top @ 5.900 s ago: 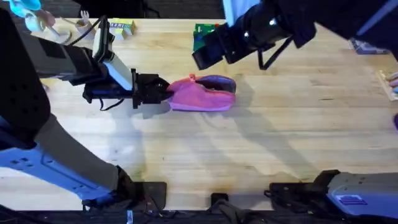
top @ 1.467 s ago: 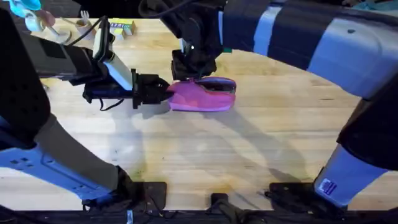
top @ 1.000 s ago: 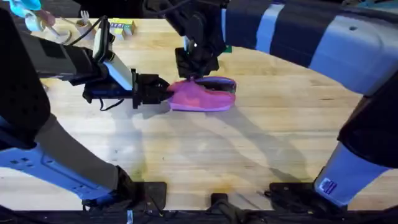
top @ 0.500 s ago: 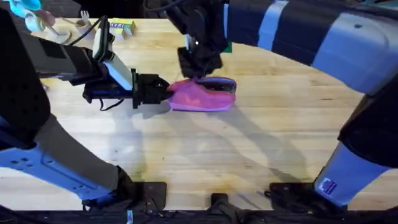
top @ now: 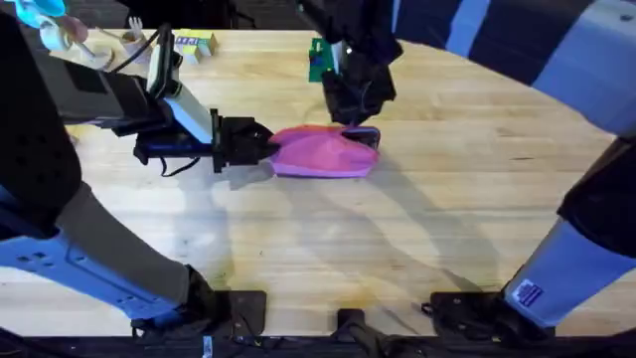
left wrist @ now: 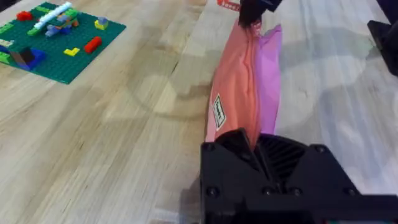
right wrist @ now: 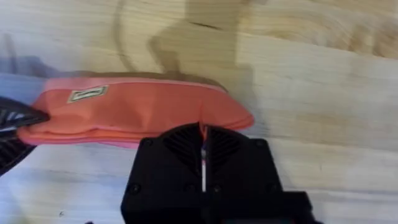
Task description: Unzip the bag, pick up the pens from the table one at a time and place them inside, then zip the bag closed.
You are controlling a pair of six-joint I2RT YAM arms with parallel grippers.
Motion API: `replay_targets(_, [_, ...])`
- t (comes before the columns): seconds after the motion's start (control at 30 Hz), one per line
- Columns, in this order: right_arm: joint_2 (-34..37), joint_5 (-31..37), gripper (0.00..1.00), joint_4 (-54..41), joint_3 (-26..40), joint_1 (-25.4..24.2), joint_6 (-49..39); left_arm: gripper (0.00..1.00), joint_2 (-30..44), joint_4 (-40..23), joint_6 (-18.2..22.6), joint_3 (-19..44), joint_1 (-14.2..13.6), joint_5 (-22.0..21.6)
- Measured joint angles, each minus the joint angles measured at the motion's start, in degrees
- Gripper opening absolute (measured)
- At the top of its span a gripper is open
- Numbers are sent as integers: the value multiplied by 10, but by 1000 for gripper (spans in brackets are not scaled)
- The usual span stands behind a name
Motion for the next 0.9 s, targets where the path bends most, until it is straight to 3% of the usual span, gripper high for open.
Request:
replay_targets(0.33, [0, -2, 33, -28, 0, -86, -3, 42, 0, 0, 0, 0, 0, 1])
replay_targets(0.63, [0, -11, 33, -31, -5, -111, -3, 42, 0, -1, 0, 0, -3, 3])
replay_targets(0.9, [0, -16, 33, 17, -74, -142, 13, 42, 0, -1, 0, 0, -3, 3])
